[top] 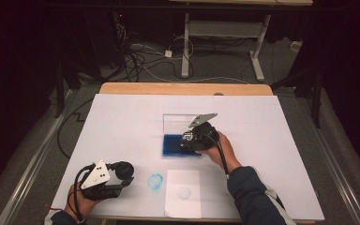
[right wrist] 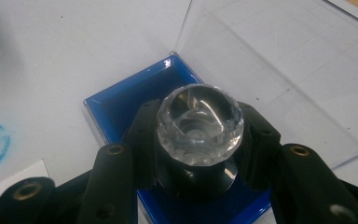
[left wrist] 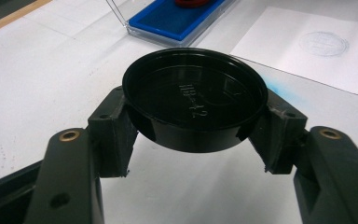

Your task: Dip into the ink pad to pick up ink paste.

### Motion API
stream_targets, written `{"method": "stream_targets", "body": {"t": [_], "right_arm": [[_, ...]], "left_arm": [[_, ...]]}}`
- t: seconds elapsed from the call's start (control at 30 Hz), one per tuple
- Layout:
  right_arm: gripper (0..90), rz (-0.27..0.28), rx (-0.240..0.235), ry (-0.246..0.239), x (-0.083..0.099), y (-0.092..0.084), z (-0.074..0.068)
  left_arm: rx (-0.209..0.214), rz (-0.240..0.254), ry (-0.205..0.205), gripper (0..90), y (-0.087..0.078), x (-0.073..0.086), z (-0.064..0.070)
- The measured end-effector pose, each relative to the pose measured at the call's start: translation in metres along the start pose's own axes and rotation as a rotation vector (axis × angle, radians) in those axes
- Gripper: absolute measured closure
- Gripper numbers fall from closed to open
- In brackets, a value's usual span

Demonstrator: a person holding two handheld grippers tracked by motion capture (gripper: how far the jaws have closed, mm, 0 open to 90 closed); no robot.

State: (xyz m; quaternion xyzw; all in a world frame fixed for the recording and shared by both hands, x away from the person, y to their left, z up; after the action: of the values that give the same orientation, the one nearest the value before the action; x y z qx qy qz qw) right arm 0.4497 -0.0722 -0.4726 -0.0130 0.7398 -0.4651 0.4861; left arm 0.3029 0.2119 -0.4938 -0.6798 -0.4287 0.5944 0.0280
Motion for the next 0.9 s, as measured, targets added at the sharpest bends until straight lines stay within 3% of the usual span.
{"method": "stream_targets", "body": {"t": [0.9], "right_arm": [[56.7, 0.002, -0.006, -0.010, -0.0007, -0.0023, 0.0006]], "left_arm": [[-0.003, 0.002, -0.005, 36.8, -0.0008, 0.0011, -0.0015]]}}
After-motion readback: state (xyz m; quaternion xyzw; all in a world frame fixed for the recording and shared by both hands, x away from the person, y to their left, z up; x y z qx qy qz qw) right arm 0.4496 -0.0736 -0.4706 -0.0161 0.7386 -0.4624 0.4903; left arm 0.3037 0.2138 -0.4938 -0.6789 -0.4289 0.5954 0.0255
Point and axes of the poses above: each handheld gripper's, and its own axes: y roughly forward along the jaws, x roughly out of its underside, z roughly to its right, the point moved 5 cm from there along y, roughly forward along the jaws, and after that the axes turned 11 degrees about y, right-handed, at the moved point
